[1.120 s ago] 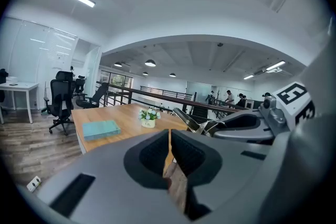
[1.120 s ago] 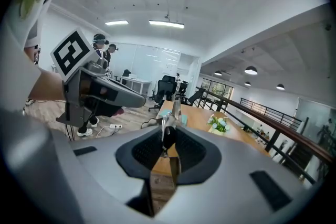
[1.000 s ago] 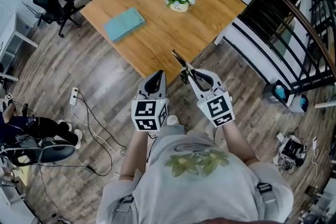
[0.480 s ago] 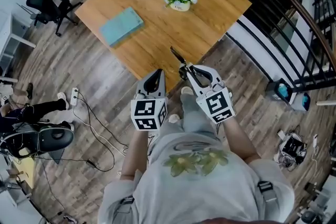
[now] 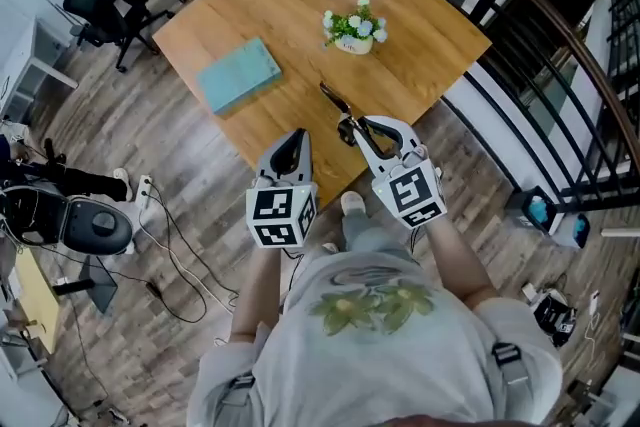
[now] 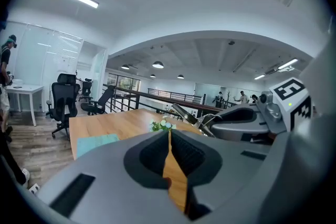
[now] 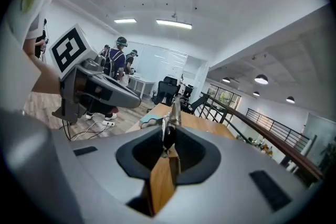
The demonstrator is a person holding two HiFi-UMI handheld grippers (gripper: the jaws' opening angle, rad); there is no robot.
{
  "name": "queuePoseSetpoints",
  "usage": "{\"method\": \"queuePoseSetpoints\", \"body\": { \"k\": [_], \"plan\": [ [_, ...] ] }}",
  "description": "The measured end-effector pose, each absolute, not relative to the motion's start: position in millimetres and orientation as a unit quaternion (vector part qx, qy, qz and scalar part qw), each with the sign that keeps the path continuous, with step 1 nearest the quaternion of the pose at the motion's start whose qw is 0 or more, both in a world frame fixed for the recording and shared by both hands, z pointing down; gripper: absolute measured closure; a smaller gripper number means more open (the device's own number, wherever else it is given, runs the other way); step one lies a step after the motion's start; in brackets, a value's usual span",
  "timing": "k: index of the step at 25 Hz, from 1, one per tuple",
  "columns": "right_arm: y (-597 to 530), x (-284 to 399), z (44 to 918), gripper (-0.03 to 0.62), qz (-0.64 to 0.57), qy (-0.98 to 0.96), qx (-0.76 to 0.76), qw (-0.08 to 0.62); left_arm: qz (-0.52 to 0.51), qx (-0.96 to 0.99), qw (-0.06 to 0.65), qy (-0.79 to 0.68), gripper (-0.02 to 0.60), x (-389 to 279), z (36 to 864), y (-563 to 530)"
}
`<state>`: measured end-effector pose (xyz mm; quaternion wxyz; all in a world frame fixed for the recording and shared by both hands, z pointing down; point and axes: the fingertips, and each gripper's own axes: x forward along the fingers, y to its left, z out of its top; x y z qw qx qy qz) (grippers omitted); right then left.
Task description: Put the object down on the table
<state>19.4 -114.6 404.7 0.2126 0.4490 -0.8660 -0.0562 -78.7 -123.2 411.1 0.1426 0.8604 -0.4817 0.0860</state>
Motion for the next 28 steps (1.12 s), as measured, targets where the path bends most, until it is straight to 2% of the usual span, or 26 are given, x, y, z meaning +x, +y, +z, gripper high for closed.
{"method": "queuePoseSetpoints", "body": {
  "k": [7, 23, 25, 26, 28],
  "plan": [
    [-156.9, 33.0, 398.7, 0.53, -0.081, -0.869, 0.44, 0.213, 0.09, 0.858, 0.135, -0.487, 0.554, -63.6, 412.7, -154.2],
    [-209.3, 41.8, 447.7, 0.537, -0.064, -0.868, 0.414, 0.267, 0.113, 0.844, 0.157, -0.5, 0.554, -63.2, 435.6, -189.5],
    [-216.7, 43.4, 455.6, 0.544, -0.061, -0.867, 0.412, 0.274, 0.117, 0.842, 0.16, -0.502, 0.554, -63.7, 439.7, -194.9],
    [-219.6, 44.4, 458.9, 0.579, -0.058, -0.867, 0.41, 0.276, 0.119, 0.841, 0.162, -0.503, 0.554, -63.4, 441.3, -197.1],
    [-223.2, 44.2, 467.2, 0.585, -0.05, -0.87, 0.4, 0.283, 0.121, 0.839, 0.167, -0.504, 0.554, -62.5, 444.7, -200.5]
  ]
}}
